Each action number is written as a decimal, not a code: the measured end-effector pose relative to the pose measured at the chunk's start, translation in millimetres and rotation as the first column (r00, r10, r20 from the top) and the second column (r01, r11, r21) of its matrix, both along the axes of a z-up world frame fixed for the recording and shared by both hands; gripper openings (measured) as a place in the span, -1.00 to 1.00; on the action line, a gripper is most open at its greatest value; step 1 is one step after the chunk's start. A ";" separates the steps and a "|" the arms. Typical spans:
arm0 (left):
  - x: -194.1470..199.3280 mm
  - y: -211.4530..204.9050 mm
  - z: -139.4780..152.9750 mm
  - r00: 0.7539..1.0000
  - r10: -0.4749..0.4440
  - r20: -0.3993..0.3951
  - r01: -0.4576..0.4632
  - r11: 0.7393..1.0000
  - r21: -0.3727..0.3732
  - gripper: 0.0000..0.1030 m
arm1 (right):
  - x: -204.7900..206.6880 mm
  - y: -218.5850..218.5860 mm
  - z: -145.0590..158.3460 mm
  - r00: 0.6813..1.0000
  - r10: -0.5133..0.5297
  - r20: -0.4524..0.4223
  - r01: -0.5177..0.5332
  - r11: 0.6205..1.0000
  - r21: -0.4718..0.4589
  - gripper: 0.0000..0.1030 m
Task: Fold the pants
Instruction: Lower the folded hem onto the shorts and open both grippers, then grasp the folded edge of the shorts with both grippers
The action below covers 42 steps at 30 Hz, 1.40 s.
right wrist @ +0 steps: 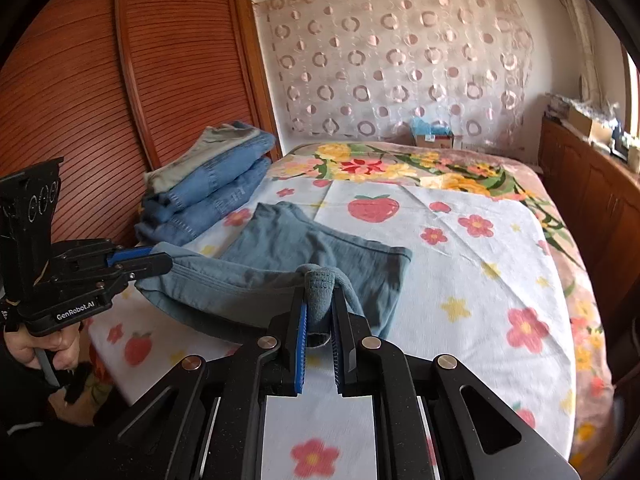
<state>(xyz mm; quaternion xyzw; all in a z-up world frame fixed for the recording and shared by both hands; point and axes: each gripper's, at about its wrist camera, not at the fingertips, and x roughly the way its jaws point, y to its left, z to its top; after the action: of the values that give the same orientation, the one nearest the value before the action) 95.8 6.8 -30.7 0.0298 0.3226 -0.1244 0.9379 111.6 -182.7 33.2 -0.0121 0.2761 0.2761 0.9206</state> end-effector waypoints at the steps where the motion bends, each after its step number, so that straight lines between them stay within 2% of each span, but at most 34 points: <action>1: 6.9 1.2 0.5 1.000 0.006 0.000 -0.006 1.000 -0.001 -0.76 | 8.3 1.1 -2.1 1.000 -0.002 -0.010 0.002 1.000 0.006 -0.80; 9: 40.8 -2.3 -15.8 0.999 0.027 -0.048 -0.026 1.000 0.008 -0.74 | 58.2 16.6 -21.2 0.996 -0.014 -0.085 0.013 1.000 -0.009 -0.79; 12: 43.5 -1.0 -23.2 0.997 0.031 -0.066 -0.030 0.999 0.011 -0.57 | 63.3 20.3 -23.6 0.997 -0.025 -0.079 0.023 0.999 -0.024 -0.64; 15: 41.4 2.5 -25.8 0.996 0.047 -0.070 -0.046 0.999 0.019 -0.17 | 59.6 14.9 -23.0 0.998 -0.036 -0.059 0.036 0.999 -0.016 -0.38; 16: 40.5 3.9 -25.8 0.997 0.045 -0.069 -0.044 0.999 0.016 0.06 | 57.9 12.1 -22.8 0.998 -0.046 -0.050 0.045 0.999 -0.014 -0.19; 17: 39.1 5.5 -26.1 0.996 0.043 -0.072 -0.042 0.999 0.012 0.23 | 54.7 7.5 -22.3 0.997 -0.058 -0.042 0.057 0.998 -0.013 -0.09; 18: 38.1 6.6 -26.2 0.996 0.041 -0.076 -0.040 0.999 0.009 0.31 | 49.8 2.1 -22.5 0.997 -0.066 -0.038 0.065 0.998 -0.013 -0.08; 19: 35.7 8.4 -26.7 0.996 0.041 -0.077 -0.041 0.999 0.006 0.48 | 46.8 -1.0 -23.4 0.997 -0.069 -0.038 0.068 0.998 -0.017 -0.07; 20: 33.1 10.1 -27.3 0.996 0.043 -0.076 -0.043 0.999 0.005 0.52 | 44.4 -3.9 -25.5 0.997 -0.071 -0.041 0.071 0.997 -0.022 -0.07; 27: 12.0 20.8 -43.5 0.993 0.052 -0.107 -0.051 0.999 0.009 0.52 | 34.8 -9.3 -47.9 0.994 -0.044 -0.099 0.034 0.994 -0.102 -0.07; 32: 19.6 17.9 -55.3 0.988 0.049 -0.147 -0.042 0.998 0.047 0.51 | 48.1 5.0 -53.3 0.989 -0.020 -0.145 0.000 0.991 -0.135 -0.07; 33: 21.9 16.1 -55.7 0.988 0.036 -0.153 -0.030 0.999 0.041 0.45 | 52.5 7.0 -53.2 0.988 -0.016 -0.153 -0.005 0.991 -0.137 -0.07; 34: 25.2 14.3 -57.1 0.985 0.016 -0.171 -0.010 0.999 0.036 0.23 | 56.7 9.7 -54.3 0.987 -0.016 -0.162 -0.007 0.990 -0.141 -0.08; 35: 28.2 13.3 -58.3 0.982 0.009 -0.188 -0.001 0.999 0.040 0.11 | 63.1 11.3 -54.8 0.985 -0.018 -0.172 -0.008 0.989 -0.145 -0.13; 36: 30.2 10.8 -58.7 0.981 0.012 -0.192 -0.002 0.999 0.052 0.10 | 65.9 13.1 -55.9 0.984 -0.012 -0.179 -0.014 0.989 -0.147 -0.19; 39: 34.9 5.3 -58.9 0.981 -0.003 -0.193 0.014 0.998 0.058 -0.11 | 68.4 11.5 -55.1 0.983 0.007 -0.181 -0.032 0.990 -0.136 -0.44; 41: 38.8 7.1 -61.4 0.979 -0.002 -0.205 0.010 0.999 0.038 -0.37 | 69.2 10.1 -55.1 0.983 0.021 -0.185 -0.043 0.992 -0.115 -0.67; 42: 39.4 8.0 -61.4 0.979 -0.002 -0.205 0.008 1.000 0.029 -0.41 | 68.6 8.9 -55.6 0.983 0.023 -0.183 -0.044 0.993 -0.112 -0.72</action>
<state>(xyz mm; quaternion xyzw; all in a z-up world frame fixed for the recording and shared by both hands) 135.2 14.8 -92.1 0.0316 0.4192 -0.1242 0.8988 180.2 -173.8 -22.4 -0.0447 0.3739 0.2751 0.8846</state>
